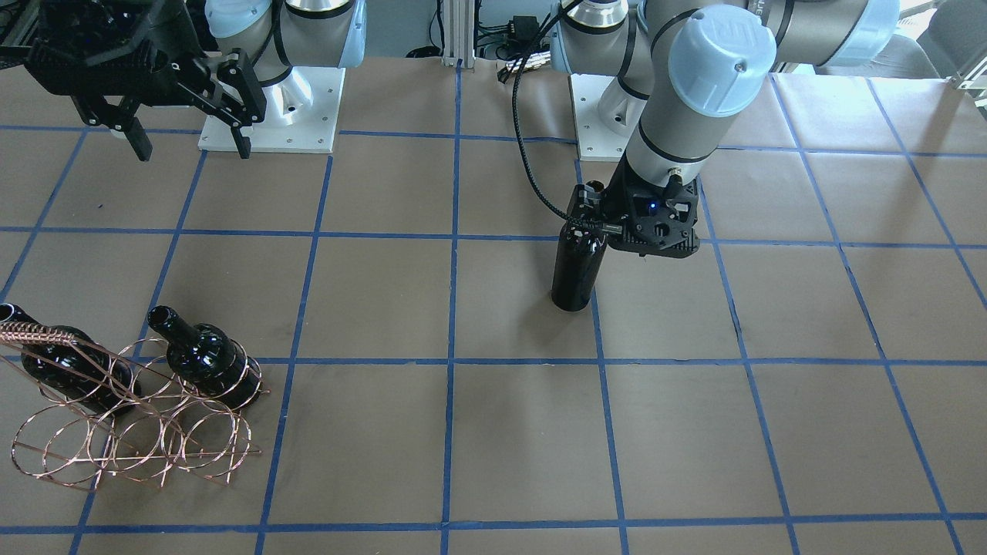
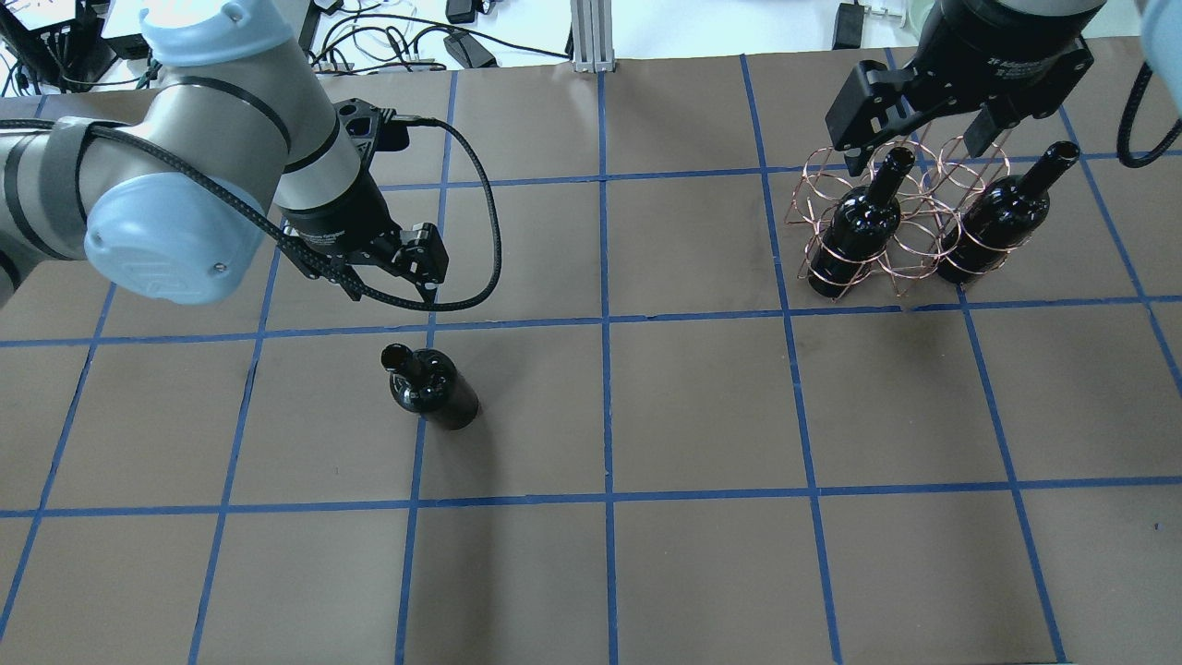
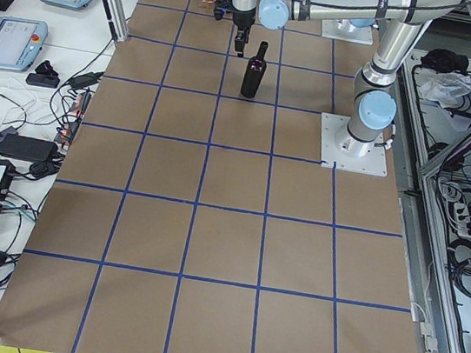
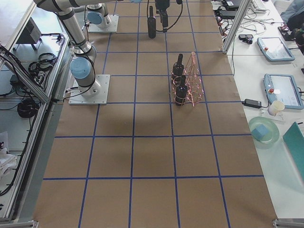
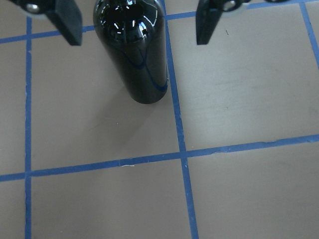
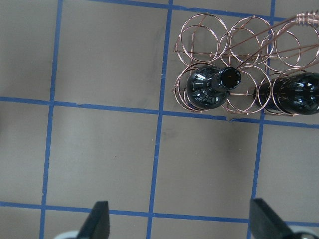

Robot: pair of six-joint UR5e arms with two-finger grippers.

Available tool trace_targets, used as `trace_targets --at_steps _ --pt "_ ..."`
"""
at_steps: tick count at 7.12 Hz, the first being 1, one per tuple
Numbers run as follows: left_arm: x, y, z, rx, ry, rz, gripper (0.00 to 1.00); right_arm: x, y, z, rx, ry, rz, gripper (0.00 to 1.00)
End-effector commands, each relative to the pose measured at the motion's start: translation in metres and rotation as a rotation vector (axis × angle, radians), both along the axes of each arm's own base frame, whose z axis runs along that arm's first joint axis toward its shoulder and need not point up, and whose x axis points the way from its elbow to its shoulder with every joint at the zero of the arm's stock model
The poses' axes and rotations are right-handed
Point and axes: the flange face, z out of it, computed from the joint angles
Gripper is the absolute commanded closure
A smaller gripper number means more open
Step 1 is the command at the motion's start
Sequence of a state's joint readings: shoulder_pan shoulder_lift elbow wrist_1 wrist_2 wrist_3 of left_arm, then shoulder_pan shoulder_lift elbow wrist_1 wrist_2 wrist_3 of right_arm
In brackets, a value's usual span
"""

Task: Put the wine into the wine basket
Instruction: 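Open the left gripper and raise it away from the standing bottle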

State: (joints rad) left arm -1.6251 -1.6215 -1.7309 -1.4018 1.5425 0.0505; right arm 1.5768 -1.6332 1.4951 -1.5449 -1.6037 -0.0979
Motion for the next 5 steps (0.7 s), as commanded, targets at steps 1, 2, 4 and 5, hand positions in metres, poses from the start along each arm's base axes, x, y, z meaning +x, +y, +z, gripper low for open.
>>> trace_targets --at_steps 1,2,4,5 --pt "0.015 -0.010 0.056 -0.071 -0.010 0.038 0.00 0.004 0.006 -0.002 0.019 -0.010 -0.025 0.00" --pt "0.045 -0.024 0.083 -0.116 -0.067 0.102 0.00 0.016 0.007 -0.005 0.023 -0.017 -0.032 0.00" --pt "0.134 -0.038 0.097 -0.118 -0.123 0.208 0.00 0.080 0.019 -0.015 0.021 -0.022 -0.058 0.00" --pt "0.168 -0.041 0.093 -0.106 -0.135 0.189 0.00 0.111 0.017 -0.025 0.013 -0.032 -0.103 0.00"
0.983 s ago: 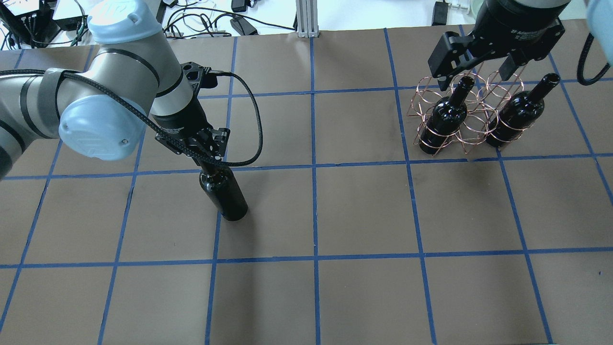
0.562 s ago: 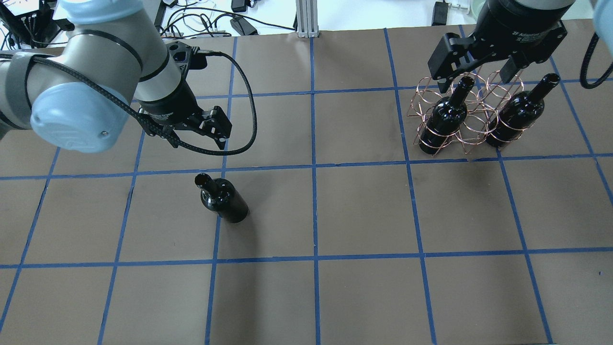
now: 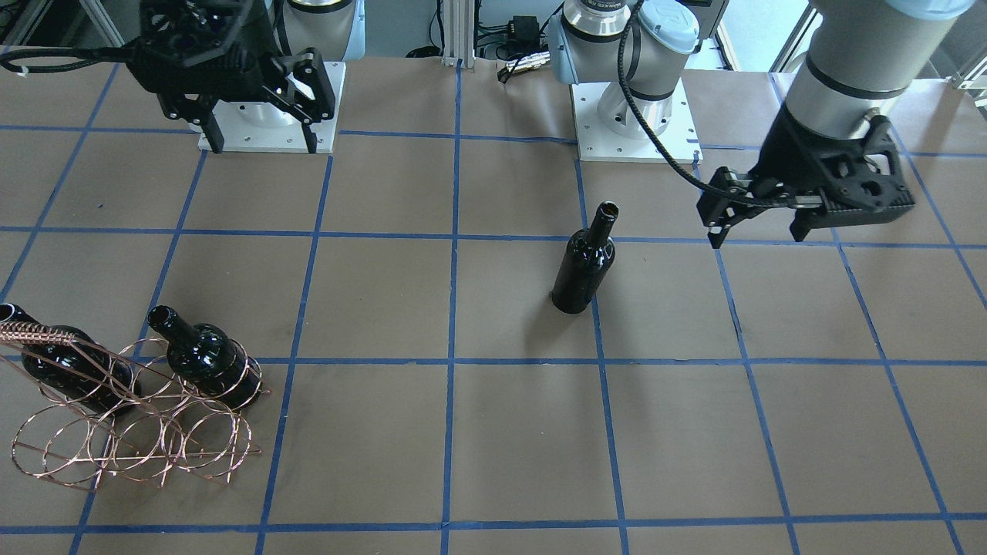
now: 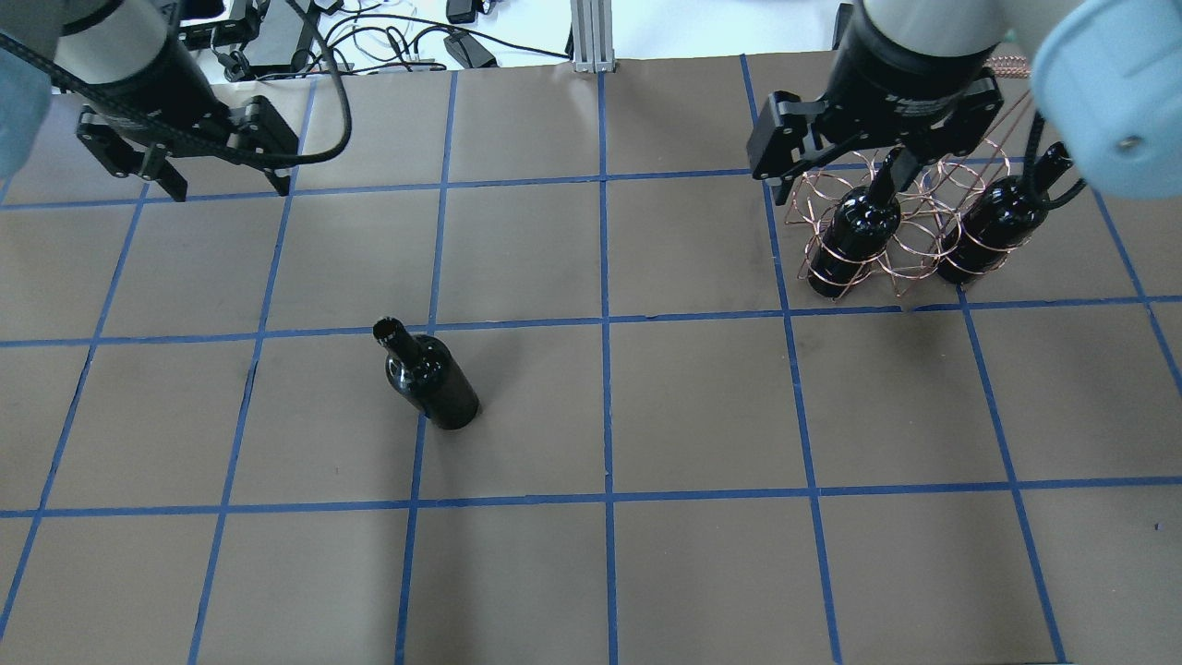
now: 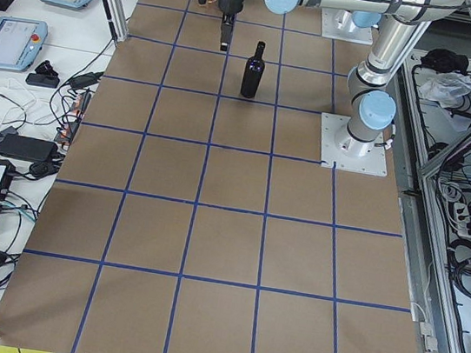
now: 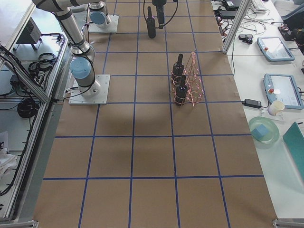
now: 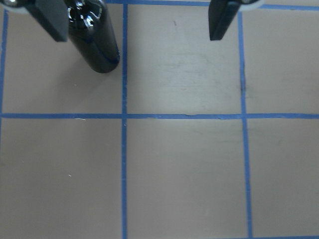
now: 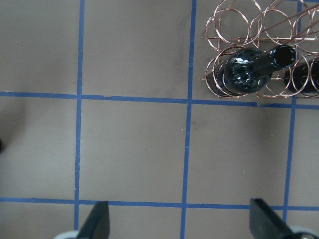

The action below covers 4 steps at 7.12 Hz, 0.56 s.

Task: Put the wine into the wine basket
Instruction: 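Swing the right arm across to the standing bottle while the left arm withdraws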

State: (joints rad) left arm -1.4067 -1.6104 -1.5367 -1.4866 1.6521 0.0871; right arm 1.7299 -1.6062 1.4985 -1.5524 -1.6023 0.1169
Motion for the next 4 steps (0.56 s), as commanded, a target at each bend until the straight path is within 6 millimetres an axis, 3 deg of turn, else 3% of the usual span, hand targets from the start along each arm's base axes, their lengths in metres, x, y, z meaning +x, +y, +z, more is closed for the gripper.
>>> trace_targets --at_steps 1,2,3,4 --pt "0.066 -0.004 -0.003 0.022 -0.035 0.009 0.00 0.073 0.007 -0.020 -0.014 -0.013 -0.042 0.00" --pt "0.086 -0.001 -0.001 0.026 -0.037 0.044 0.00 0.113 0.009 -0.036 -0.030 -0.029 -0.080 0.00" --pt "0.112 0.006 -0.009 0.056 -0.030 0.025 0.00 0.150 0.012 -0.034 -0.055 -0.051 -0.091 0.00" --pt "0.115 0.010 -0.008 0.067 -0.030 -0.007 0.00 0.186 0.009 -0.048 -0.044 -0.028 -0.129 0.00"
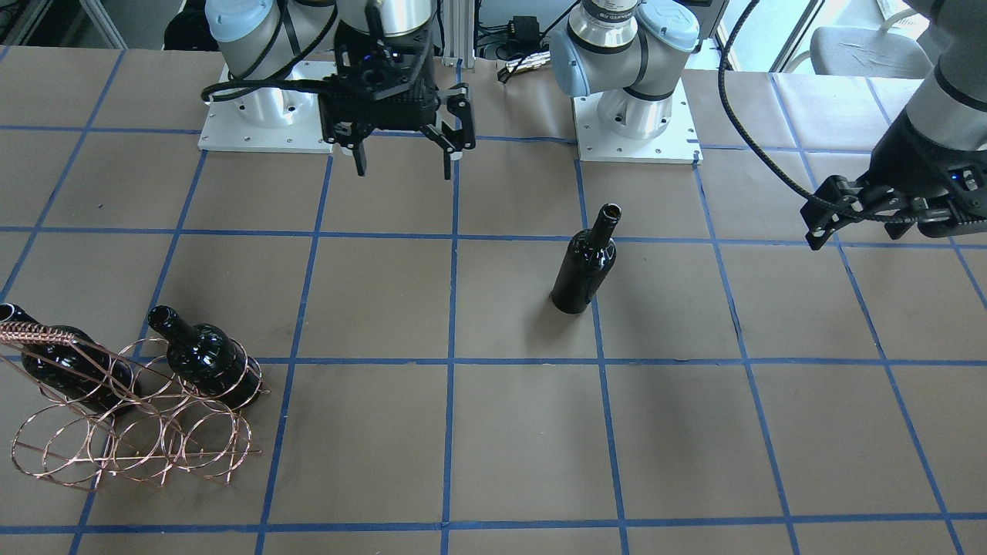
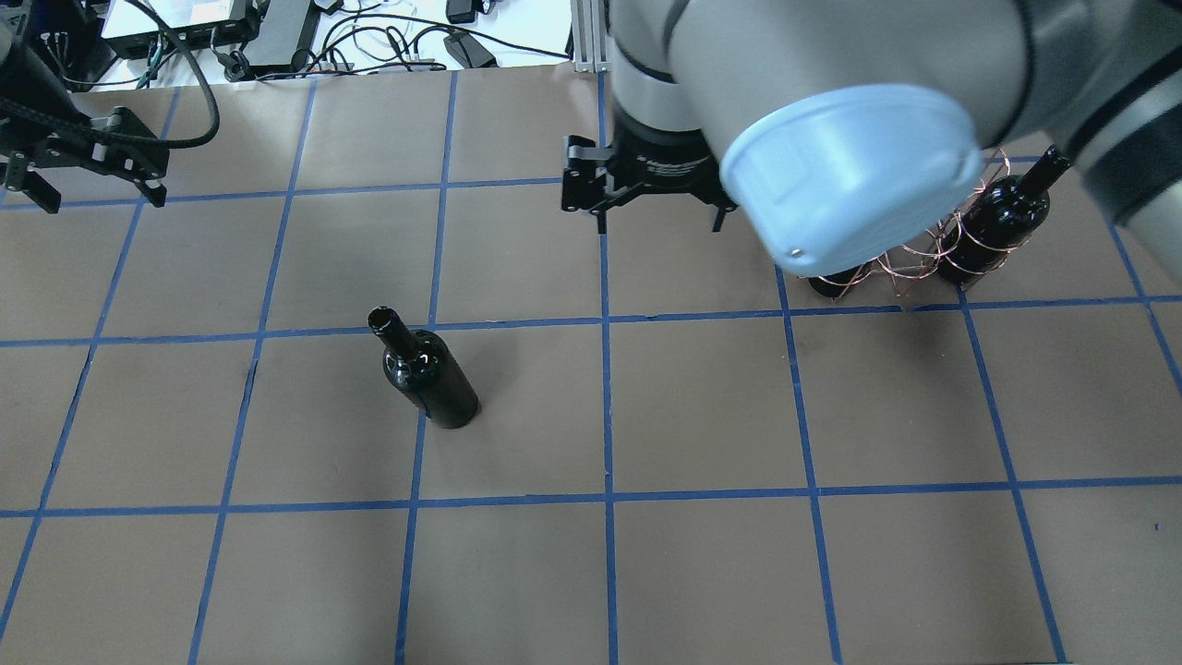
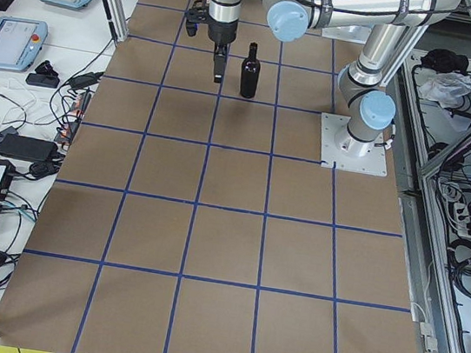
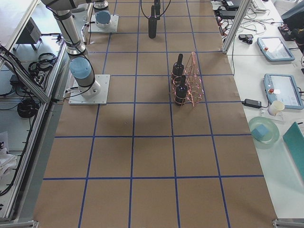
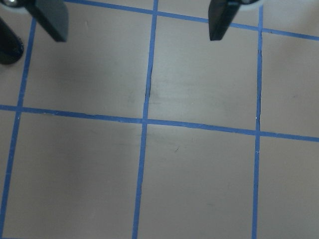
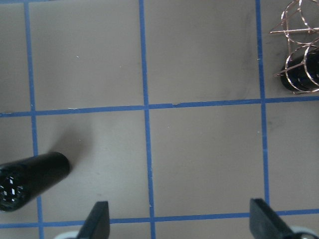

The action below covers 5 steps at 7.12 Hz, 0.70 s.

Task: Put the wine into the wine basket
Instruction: 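Swing the right arm across to the standing bottle while the left arm withdraws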

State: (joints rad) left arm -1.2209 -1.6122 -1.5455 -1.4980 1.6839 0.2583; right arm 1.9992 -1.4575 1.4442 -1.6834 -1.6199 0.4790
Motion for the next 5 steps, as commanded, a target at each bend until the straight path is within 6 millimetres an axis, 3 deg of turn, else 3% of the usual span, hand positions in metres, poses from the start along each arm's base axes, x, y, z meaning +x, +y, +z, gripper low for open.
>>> trace_targets --at_steps 1,3,4,5 --pt "0.012 0.009 0.000 0.029 0.010 -0.028 0.00 0.091 0.005 -0.032 0.009 0.013 -0.045 0.00" --pt "0.011 0.018 0.004 0.055 0.019 -0.022 0.00 0.148 0.007 -0.063 0.013 -0.021 -0.124 0.01" --pt "0.015 0.021 0.003 0.060 0.023 -0.015 0.00 0.168 0.013 -0.077 0.004 -0.034 -0.118 0.02" --pt "0.015 0.022 0.004 0.063 0.021 -0.014 0.00 0.178 0.020 -0.078 -0.002 -0.048 -0.108 0.01"
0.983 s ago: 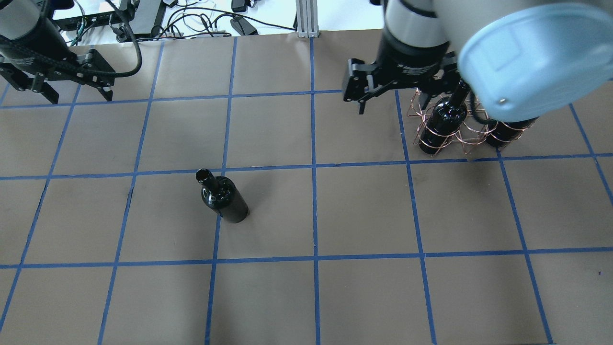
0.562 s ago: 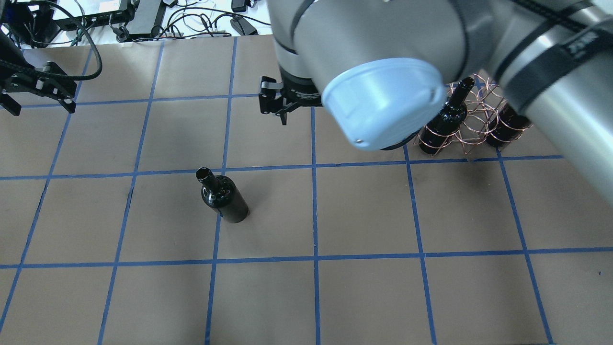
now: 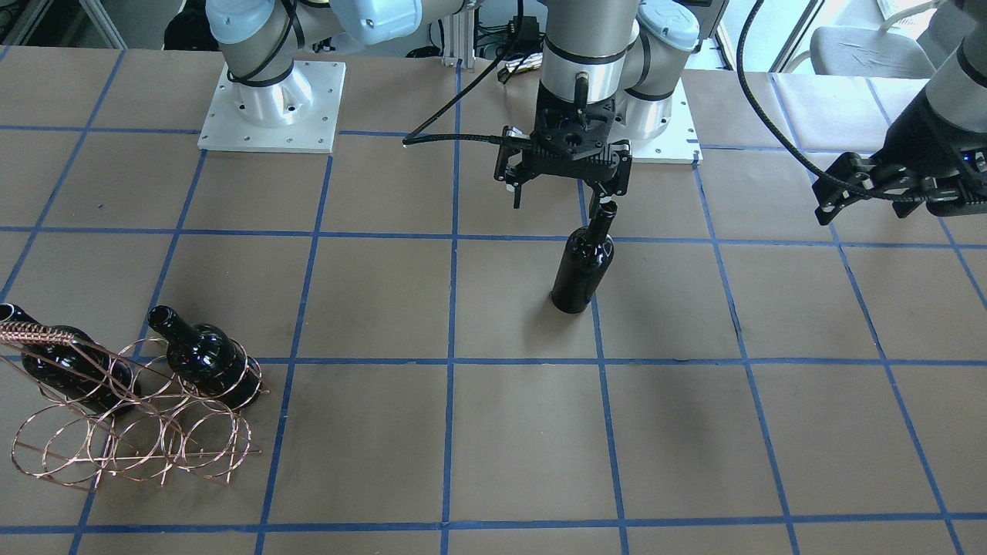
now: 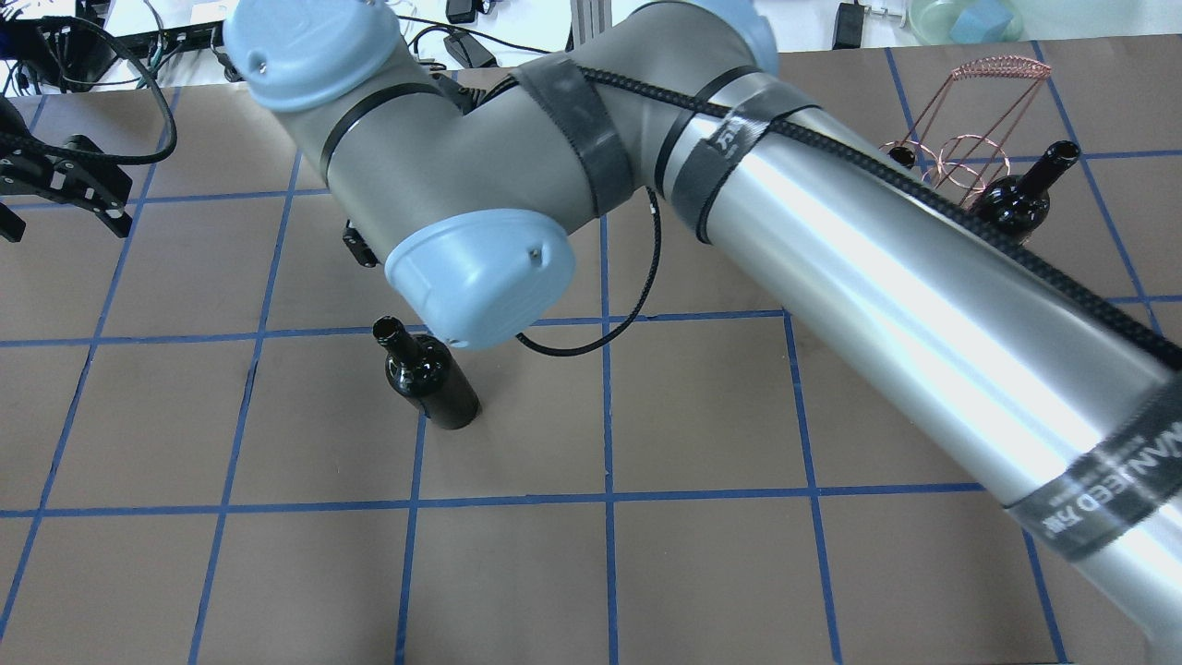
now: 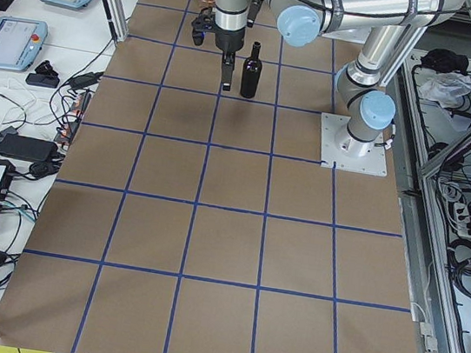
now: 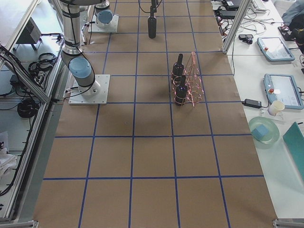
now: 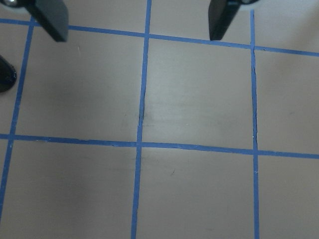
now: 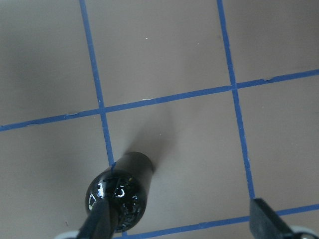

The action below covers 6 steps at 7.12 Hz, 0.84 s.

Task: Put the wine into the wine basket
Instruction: 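Swing the right arm across to the standing bottle while the left arm withdraws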

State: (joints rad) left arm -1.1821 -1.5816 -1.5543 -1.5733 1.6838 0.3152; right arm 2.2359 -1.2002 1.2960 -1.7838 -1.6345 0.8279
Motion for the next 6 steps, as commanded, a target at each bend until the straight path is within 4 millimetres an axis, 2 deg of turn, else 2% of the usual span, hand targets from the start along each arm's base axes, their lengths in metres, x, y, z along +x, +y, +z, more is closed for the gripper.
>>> trace_targets --at_steps 1,3,4,6 --pt "0.002 0.004 0.000 0.014 0.002 0.006 0.00 0.026 0.013 -0.010 -0.013 -0.027 0.008 0.02" --pt "0.002 0.008 0.000 0.020 0.008 0.009 0.00 0.041 0.019 -0.019 -0.003 -0.065 0.023 0.01" --pt "0.003 0.010 0.001 0.026 0.007 0.012 0.00 0.051 0.027 -0.028 0.006 -0.055 0.058 0.02" --pt "0.003 0.012 0.000 0.040 0.013 0.014 0.00 0.062 0.024 -0.049 0.013 -0.022 0.094 0.02"
